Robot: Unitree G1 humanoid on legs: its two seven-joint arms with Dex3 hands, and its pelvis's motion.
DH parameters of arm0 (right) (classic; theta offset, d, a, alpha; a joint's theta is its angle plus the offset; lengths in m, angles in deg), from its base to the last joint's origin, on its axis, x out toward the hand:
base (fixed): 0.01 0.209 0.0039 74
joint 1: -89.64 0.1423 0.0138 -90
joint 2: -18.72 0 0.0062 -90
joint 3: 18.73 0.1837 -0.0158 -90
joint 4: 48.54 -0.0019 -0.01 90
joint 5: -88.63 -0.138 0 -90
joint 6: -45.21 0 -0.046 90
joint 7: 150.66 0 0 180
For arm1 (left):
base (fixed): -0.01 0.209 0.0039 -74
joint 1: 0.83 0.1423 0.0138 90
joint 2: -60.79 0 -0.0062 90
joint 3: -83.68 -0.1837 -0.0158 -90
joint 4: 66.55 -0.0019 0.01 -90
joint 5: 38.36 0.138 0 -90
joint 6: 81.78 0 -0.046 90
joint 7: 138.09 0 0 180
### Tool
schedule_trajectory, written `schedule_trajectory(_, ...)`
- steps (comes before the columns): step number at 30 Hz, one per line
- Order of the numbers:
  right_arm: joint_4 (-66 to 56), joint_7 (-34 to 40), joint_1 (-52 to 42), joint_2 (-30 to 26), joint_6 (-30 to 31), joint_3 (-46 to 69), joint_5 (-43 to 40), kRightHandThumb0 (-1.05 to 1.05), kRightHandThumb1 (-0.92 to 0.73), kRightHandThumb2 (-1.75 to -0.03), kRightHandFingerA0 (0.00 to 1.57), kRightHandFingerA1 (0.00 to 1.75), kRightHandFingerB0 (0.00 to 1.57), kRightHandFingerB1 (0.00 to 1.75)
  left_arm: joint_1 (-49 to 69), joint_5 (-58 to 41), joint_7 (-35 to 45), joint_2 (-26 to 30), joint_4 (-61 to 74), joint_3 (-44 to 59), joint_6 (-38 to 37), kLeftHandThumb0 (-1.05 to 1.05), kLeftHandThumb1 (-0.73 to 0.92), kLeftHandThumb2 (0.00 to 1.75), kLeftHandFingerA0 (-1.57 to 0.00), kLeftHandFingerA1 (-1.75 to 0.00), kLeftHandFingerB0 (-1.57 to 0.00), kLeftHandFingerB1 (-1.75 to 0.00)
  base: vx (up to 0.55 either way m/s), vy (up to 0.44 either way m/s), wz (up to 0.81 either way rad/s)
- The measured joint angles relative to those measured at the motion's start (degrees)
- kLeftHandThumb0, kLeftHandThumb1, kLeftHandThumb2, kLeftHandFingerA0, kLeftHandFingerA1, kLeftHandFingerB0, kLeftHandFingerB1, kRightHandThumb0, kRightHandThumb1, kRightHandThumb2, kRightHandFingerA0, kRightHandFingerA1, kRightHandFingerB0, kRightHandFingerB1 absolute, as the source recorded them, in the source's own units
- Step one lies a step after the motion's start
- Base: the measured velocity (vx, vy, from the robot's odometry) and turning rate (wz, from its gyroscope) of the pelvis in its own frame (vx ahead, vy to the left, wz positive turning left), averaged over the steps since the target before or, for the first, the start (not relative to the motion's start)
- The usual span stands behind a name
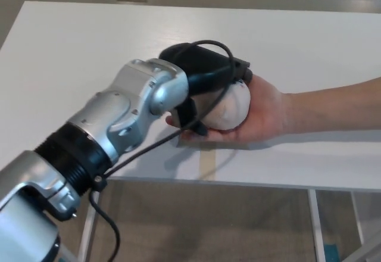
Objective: Use the left hand to take the pink dumpling toy on a person's hand and put it on the desk.
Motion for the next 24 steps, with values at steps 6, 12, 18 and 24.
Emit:
schedule_trajectory(6, -0.02, -0.48, 0.07, -0.03, 0.2, -0.01, 0.0, -0.38, -0.57, -0.89, 0.32, 0.5, 0.41, 0.54, 1.9, 0.97, -1.75, -2.14, -1.17, 2.6, -0.76, -0.23, 0.75, 0.58, -0.66, -1.69, -0.81, -0.48, 0.0, 0.0, 0.0)
schedule_trajectory(12, -0.19, -0.85, 0.4, -0.08, 0.4, 0.01, 0.0, -0.39, -0.56, -0.87, 0.32, 0.5, 0.37, 0.51, 4.15, 1.08, -5.08, -3.44, -0.93, 6.06, -2.23, -0.38, 0.68, 0.65, -0.74, -1.53, -0.79, -0.55, 0.0, 0.0, 0.0)
schedule_trajectory(18, -0.25, -1.48, 0.46, -0.21, 0.45, -0.1, 0.02, -0.39, -0.56, -0.87, 0.32, 0.5, 0.35, 0.5, 5.22, 2.17, -7.26, -3.23, -0.7, 7.68, -3.37, -0.37, 0.68, 0.64, -0.73, -1.53, -0.77, -0.52, 0.0, 0.0, 0.0)
schedule_trajectory(24, -0.26, -1.95, 0.46, -0.33, 0.52, -0.38, 0.07, -0.4, -0.57, -0.87, 0.33, 0.5, 0.31, 0.49, 5.68, 3.27, -7.8, -3.07, -0.7, 8.66, -4.34, -0.25, 0.73, 0.63, -0.7, -1.56, -0.69, -0.46, 0.0, 0.0, 0.0)
